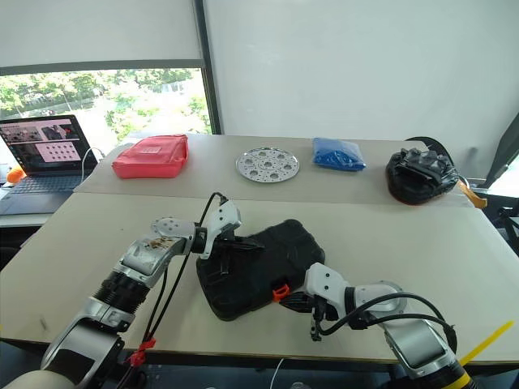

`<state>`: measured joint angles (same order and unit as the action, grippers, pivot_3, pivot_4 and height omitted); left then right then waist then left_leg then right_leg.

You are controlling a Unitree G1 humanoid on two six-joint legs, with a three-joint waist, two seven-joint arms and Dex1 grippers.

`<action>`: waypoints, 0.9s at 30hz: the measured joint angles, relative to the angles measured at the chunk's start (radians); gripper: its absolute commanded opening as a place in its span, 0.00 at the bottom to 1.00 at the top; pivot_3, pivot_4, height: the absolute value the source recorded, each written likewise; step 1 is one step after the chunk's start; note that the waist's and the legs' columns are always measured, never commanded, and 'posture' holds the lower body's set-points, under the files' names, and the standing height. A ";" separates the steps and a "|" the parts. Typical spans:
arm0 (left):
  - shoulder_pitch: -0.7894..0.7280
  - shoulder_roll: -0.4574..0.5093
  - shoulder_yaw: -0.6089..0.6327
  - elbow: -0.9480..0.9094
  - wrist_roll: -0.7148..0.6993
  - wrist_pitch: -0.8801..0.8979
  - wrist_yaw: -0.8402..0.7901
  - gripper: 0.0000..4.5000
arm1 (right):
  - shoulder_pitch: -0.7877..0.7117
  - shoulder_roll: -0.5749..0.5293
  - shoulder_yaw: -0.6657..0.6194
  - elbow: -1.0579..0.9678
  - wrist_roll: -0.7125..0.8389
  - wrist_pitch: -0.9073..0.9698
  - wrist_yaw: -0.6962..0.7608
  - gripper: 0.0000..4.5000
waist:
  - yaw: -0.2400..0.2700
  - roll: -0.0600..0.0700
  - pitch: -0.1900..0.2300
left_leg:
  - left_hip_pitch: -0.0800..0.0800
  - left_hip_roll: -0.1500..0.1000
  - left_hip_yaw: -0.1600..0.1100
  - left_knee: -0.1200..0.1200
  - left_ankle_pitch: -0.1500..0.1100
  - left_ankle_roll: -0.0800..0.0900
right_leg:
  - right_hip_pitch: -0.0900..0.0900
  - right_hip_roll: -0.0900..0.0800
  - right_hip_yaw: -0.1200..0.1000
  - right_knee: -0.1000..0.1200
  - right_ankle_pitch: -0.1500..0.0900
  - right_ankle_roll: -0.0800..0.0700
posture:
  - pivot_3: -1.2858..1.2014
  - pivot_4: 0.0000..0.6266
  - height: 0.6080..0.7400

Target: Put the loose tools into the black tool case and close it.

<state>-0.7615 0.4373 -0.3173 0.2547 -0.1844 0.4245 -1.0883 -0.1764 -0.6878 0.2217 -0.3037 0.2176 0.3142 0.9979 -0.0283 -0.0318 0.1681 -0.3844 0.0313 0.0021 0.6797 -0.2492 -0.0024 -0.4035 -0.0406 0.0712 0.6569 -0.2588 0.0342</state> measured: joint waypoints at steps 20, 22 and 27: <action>-0.014 0.024 -0.006 -0.006 0.037 0.122 -0.015 0.00 | -0.002 0.140 -0.011 0.068 -0.034 -0.135 -0.049 0.02 | -0.025 0.000 -0.003 | 0.017 0.001 -0.001 -0.003 0.000 0.000 | 0.015 0.004 0.002 -0.001 0.000 -0.001 | 0.52 0.24 1.00; -0.012 0.024 -0.006 -0.006 0.038 0.122 -0.015 0.00 | -0.002 0.140 -0.011 0.066 -0.034 -0.136 -0.049 0.02 | -0.025 0.000 -0.004 | 0.017 0.001 -0.001 -0.003 0.000 0.000 | 0.015 0.004 0.002 -0.001 0.000 -0.001 | 0.52 0.24 1.00; -0.011 0.023 -0.006 -0.006 0.038 0.124 -0.012 0.00 | -0.006 0.135 -0.007 0.074 -0.046 -0.147 -0.049 0.02 | -0.024 0.000 -0.007 | 0.017 0.001 -0.001 -0.003 0.000 0.000 | 0.015 0.004 0.002 -0.001 0.000 -0.001 | 0.52 0.24 1.00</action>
<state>-0.7721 0.4599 -0.3236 0.2487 -0.1460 0.5486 -1.1007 -0.1827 -0.5526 0.2150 -0.2300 0.1718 0.1676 0.9490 -0.0524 -0.0320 0.1609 -0.3670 0.0326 0.0007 0.6767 -0.2492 -0.0027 -0.3886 -0.0367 0.0731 0.6556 -0.2590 0.0334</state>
